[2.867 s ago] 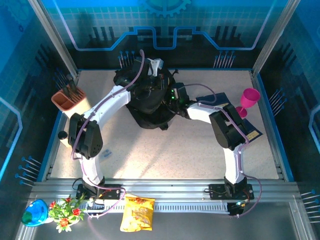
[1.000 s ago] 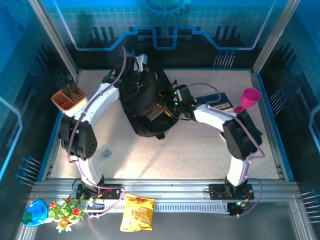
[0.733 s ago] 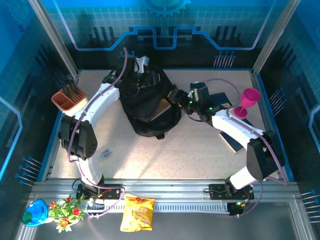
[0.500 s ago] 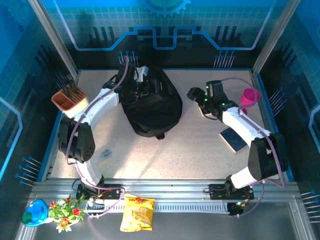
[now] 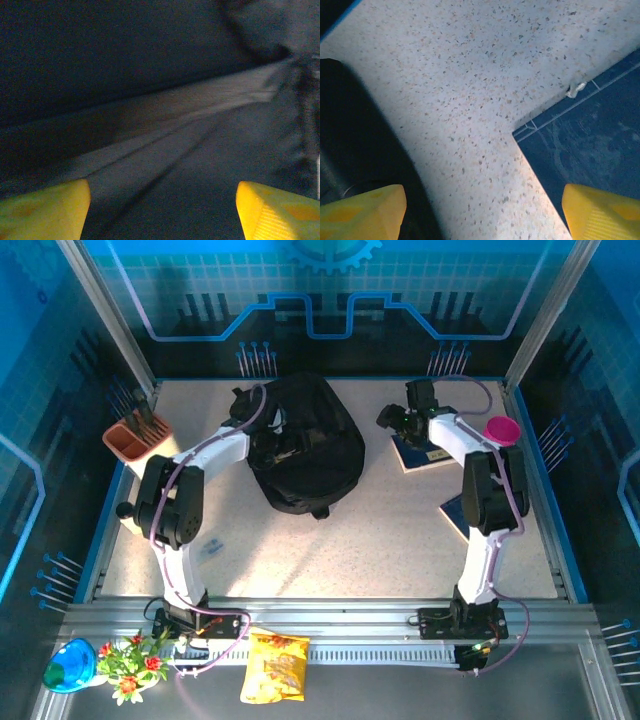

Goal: Pack the student bag
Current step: Rotate the student bag at the top-center of the table.

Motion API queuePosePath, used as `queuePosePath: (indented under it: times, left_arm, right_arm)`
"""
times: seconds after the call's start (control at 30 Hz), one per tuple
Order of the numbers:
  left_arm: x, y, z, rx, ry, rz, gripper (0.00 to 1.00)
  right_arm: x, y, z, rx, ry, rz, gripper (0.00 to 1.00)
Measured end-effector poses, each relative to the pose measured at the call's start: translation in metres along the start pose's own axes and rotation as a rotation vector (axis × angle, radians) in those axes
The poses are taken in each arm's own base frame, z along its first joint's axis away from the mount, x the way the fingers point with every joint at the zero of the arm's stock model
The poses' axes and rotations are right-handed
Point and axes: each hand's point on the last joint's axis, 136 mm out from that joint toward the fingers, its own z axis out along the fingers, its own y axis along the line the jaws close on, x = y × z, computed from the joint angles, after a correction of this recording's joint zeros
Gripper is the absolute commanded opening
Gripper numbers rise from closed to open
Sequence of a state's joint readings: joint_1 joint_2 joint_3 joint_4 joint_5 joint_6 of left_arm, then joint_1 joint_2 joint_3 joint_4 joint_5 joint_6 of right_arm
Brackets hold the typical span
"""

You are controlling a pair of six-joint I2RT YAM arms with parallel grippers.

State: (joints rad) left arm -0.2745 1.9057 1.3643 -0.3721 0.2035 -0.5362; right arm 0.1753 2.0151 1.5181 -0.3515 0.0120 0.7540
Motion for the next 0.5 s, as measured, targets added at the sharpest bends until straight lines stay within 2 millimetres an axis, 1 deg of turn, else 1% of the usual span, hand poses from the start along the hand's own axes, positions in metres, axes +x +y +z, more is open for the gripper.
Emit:
queuePosePath:
  times: [0.13,0.2,0.33,0.5]
  left_arm:
    - [0.0,0.04,0.003,-0.085,-0.011,-0.1,0.8]
    - [0.001,0.054,0.003,-0.105,-0.009,-0.137,0.8]
    - [-0.004,0.062,-0.001,-0.122,-0.026,-0.154,0.81]
    - [-0.008,0.058,-0.01,-0.129,-0.042,-0.142,0.84]
  right_arm:
    - [0.0,-0.003,0.021,0.029,0.036,-0.008,0.81]
    - [0.003,-0.006,0.029,0.044,0.054,-0.013,0.81]
    - [0.016,-0.017,0.038,0.08,0.102,-0.02,0.81]
    - [0.023,-0.022,0.039,0.093,0.13,-0.043,0.8]
